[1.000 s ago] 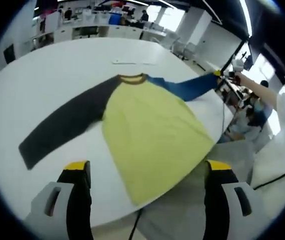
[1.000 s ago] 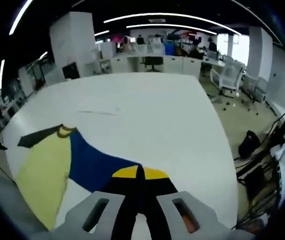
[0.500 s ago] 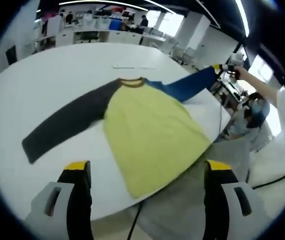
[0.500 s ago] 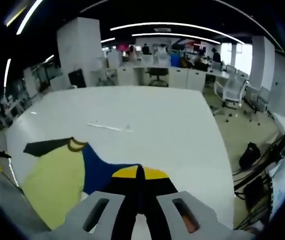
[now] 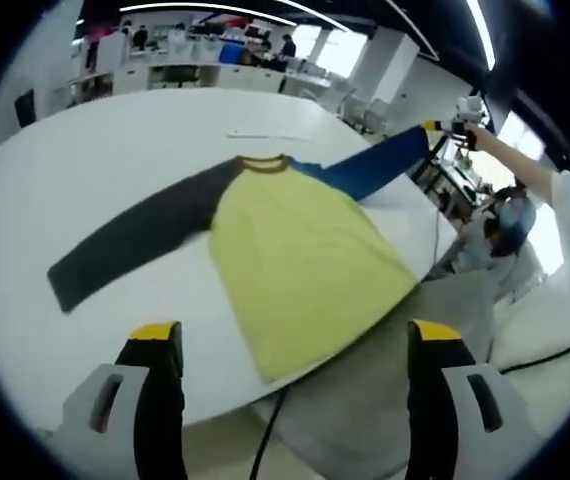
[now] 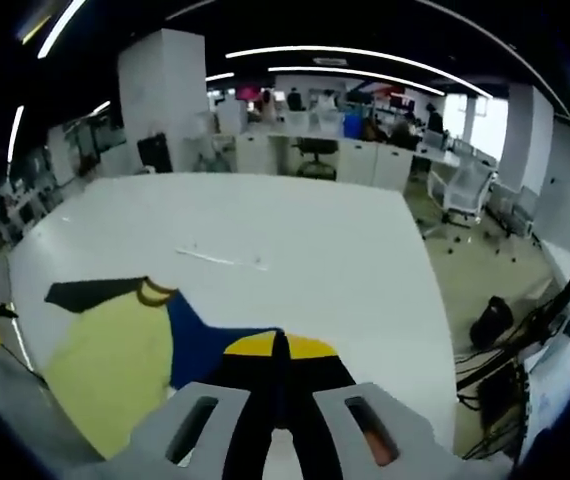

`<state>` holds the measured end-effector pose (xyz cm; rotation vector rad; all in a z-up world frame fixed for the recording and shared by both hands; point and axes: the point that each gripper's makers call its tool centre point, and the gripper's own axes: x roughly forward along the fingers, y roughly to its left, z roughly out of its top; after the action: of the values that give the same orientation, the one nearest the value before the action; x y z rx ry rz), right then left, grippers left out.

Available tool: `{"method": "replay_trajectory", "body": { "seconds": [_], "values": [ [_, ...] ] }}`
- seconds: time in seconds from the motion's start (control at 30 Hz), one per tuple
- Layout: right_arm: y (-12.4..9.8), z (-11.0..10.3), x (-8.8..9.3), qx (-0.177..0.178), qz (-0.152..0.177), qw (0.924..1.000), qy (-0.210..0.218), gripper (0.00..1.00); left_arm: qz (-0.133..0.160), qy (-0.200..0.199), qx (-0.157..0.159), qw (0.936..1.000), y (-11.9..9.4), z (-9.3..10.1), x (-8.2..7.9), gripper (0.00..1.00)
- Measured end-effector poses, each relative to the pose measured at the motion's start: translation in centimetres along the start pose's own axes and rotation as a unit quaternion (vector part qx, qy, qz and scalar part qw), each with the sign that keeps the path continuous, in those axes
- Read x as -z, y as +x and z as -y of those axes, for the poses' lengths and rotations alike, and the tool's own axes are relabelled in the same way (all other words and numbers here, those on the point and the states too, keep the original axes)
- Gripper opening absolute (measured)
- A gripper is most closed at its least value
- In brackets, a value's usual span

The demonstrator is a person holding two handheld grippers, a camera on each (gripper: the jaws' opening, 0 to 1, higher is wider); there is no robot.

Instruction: Fold the garment on the visible template until the final outline fits inside the template.

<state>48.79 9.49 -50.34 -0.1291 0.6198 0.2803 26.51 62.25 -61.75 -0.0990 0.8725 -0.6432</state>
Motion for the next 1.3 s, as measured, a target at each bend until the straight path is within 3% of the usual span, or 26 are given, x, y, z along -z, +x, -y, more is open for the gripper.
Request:
{"method": "replay_trajectory", "body": {
  "seconds": [0.07,0.23,0.47,0.8,0.97,1.3],
  "values": [
    [-0.1,-0.5,-0.2,0.000,-0.003,1.0000,-0.008,0.02,0.004,-0.001,0.001,1.0000,-0.1,0.0,0.0,0.89],
    [0.8,0.9,-2.0,-0.003,-0.004,0.9998,-0.019,0.02,0.012,0.002,0.005,0.9999,-0.1,0.3,-0.3,0.90],
    [1.4,-0.4,-3.9,-0.015,-0.005,0.9989,-0.043,0.02,0.020,0.001,0.009,0.9998,-0.4,0.4,0.0,0.89],
    [2.1,-5.8,-6.3,-0.051,-0.012,0.9955,-0.079,0.02,0.030,-0.006,0.009,0.9995,-1.0,0.0,0.5,0.89],
    [2.3,-10.2,-7.6,-0.082,-0.009,0.9930,-0.084,0.02,0.036,-0.010,0.008,0.9993,-1.3,-0.2,0.5,0.89],
    [2.8,-16.2,-8.9,-0.146,-0.008,0.9842,-0.100,0.02,0.045,-0.008,0.008,0.9989,-1.6,-0.4,0.2,0.89]
  ]
}}
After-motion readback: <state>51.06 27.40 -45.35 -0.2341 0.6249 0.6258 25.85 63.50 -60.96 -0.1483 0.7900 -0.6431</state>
